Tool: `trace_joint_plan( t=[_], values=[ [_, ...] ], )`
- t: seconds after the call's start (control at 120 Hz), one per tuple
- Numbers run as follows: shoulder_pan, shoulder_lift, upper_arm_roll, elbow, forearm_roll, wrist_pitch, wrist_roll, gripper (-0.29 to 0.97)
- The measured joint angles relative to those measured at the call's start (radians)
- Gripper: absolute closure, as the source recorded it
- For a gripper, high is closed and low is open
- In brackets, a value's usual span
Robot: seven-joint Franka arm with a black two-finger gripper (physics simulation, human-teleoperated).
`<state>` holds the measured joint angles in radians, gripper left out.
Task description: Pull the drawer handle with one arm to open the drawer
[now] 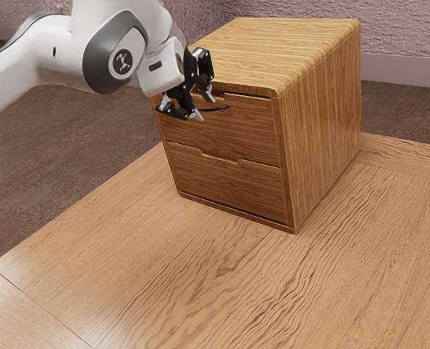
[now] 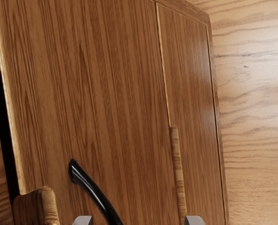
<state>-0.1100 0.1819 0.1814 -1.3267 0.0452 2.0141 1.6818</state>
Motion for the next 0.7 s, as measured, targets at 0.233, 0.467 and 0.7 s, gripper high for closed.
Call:
trace_joint_plan(
  t=[0.233, 0.467, 0.7],
  values=[
    [0.014, 0.006, 0.007, -0.007, 0.001, 0.003, -0.004, 0.51],
    [0.017, 0.019, 0.008, -0.007, 0.001, 0.006, -0.008, 0.52],
    [0.029, 0.033, 0.007, -0.003, 0.002, 0.007, -0.010, 0.53]
  ],
)
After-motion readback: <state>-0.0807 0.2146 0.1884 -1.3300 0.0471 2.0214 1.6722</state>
